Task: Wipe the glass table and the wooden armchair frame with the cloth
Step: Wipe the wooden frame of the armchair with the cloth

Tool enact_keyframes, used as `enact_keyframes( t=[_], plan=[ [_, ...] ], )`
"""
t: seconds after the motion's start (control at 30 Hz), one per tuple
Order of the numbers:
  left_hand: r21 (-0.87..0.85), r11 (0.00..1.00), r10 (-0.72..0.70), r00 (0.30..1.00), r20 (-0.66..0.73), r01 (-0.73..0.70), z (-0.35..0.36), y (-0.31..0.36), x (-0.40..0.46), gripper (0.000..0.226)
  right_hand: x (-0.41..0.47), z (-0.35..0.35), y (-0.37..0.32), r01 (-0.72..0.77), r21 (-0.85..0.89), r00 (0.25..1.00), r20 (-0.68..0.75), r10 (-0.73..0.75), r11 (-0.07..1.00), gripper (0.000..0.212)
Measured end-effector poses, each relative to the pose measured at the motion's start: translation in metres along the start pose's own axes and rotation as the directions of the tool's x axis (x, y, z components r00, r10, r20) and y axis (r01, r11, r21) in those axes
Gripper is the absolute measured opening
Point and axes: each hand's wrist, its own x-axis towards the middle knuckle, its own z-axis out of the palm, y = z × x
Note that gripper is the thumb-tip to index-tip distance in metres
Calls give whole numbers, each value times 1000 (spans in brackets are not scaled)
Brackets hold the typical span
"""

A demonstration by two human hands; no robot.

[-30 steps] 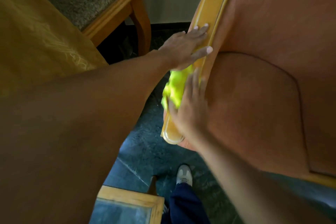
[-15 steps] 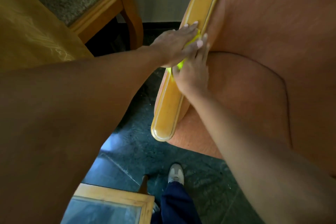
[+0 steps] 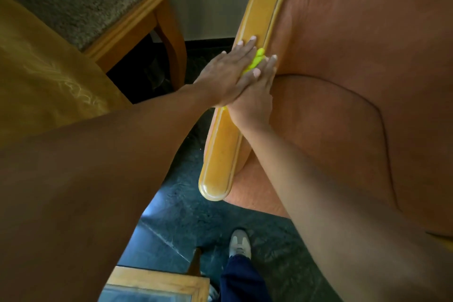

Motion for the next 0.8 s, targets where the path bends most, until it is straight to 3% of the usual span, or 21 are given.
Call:
enact_keyframes(
  t=[0.07, 0.17, 0.27, 0.37, 0.47, 0.53, 0.6, 0.7, 0.8],
  plan=[
    [10, 1000, -12, 1000, -20, 12, 2, 3, -2, 68, -39, 0, 3, 78, -63, 996, 39, -76, 995, 93],
    [43, 997, -69, 997, -24, 70, 5, 12, -3, 69, -143, -6, 19, 180, 23, 965, 190, -181, 983, 87],
    [183, 971, -148, 988, -47, 155, 15, 28, 0, 74, -210, -20, 35, 262, 73, 909, 315, -272, 962, 83],
    [256, 935, -221, 968, -116, 244, 24, 52, 6, 76, -218, -48, 54, 59, 223, 937, 323, -130, 973, 51],
    [267, 931, -211, 963, -167, 250, 40, 72, 18, 77, -204, -85, 89, -146, 310, 961, 271, 60, 939, 37],
    [269, 957, -70, 988, -140, 106, 62, 110, 45, 77, -192, -112, 145, -201, 295, 975, 156, 161, 934, 46],
    [340, 939, 95, 992, -85, -61, 82, 144, 67, 75, -180, -138, 197, -297, 241, 955, 49, 294, 924, 57],
    [416, 907, 103, 992, -71, -64, 87, 139, 62, 75, -157, -164, 226, -314, 177, 939, -89, 333, 933, 62],
    [378, 897, 244, 970, 10, -230, 115, 214, 121, 78, -131, -230, 308, -383, 119, 853, -335, 400, 916, 65]
  ],
)
